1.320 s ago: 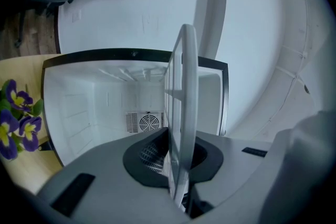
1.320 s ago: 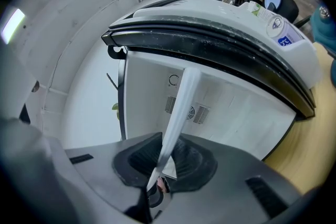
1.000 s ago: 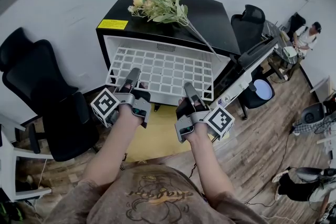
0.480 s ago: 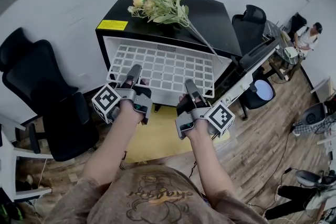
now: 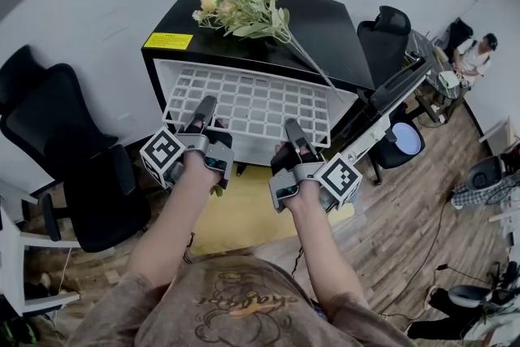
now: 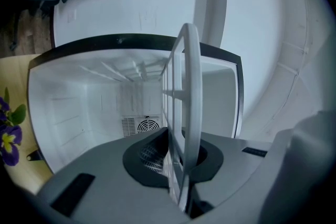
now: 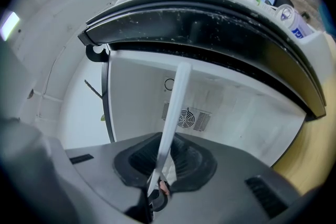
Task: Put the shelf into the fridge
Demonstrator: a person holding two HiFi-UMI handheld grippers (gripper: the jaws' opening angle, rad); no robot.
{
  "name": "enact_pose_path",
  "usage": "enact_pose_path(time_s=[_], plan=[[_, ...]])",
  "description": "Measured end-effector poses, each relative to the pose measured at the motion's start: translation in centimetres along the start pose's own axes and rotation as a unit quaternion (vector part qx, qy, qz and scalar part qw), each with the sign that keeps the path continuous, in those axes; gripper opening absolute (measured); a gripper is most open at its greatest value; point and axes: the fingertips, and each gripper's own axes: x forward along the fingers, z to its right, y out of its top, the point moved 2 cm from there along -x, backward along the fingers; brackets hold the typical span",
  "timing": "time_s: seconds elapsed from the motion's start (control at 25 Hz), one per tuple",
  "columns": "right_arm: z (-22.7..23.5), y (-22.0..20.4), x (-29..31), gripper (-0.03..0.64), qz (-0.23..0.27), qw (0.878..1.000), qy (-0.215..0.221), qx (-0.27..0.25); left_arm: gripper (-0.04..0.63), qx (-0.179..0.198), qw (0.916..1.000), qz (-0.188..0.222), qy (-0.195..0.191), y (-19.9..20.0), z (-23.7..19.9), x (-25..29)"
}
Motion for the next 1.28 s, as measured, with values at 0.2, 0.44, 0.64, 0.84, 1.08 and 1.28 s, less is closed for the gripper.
enact_pose_path(time_s=[0.2, 0.44, 0.64, 0.84, 1.08, 1.28], plan=[[0.5, 0.9, 1.7, 0.048, 0.003, 1.000, -0.009, 0.007, 0.044, -0.002, 1.0000, 0.001, 0.005, 0.5, -0.5, 2.0], [0.6, 1.4, 2.5, 0.048, 0.006, 1.000, -0.007, 0.007, 0.044, 0.000, 1.0000, 0.001, 0.004, 0.7, -0.6, 2.9], [0.9, 1.7, 3.2, 0.048, 0.007, 1.000, -0.006, 0.010, 0.045, 0.000, 1.0000, 0.001, 0.002, 1.0, -0.8, 3.7], [1.0, 2.0, 3.8, 0.048, 0.009, 1.000, -0.006, 0.014, 0.046, 0.002, 1.0000, 0.002, 0.005, 1.1, -0.9, 4.4], [1.0, 2.2, 4.1, 0.049, 0.008, 1.000, -0.006, 0.016, 0.046, 0.006, 1.0000, 0.002, 0.005, 1.2, -0.9, 4.8], [1.0, 2.2, 4.1, 0.054, 0.000, 1.000, -0.008, 0.013, 0.046, 0.013, 0.9999, 0.007, 0.008, 1.2, -0.9, 4.7]])
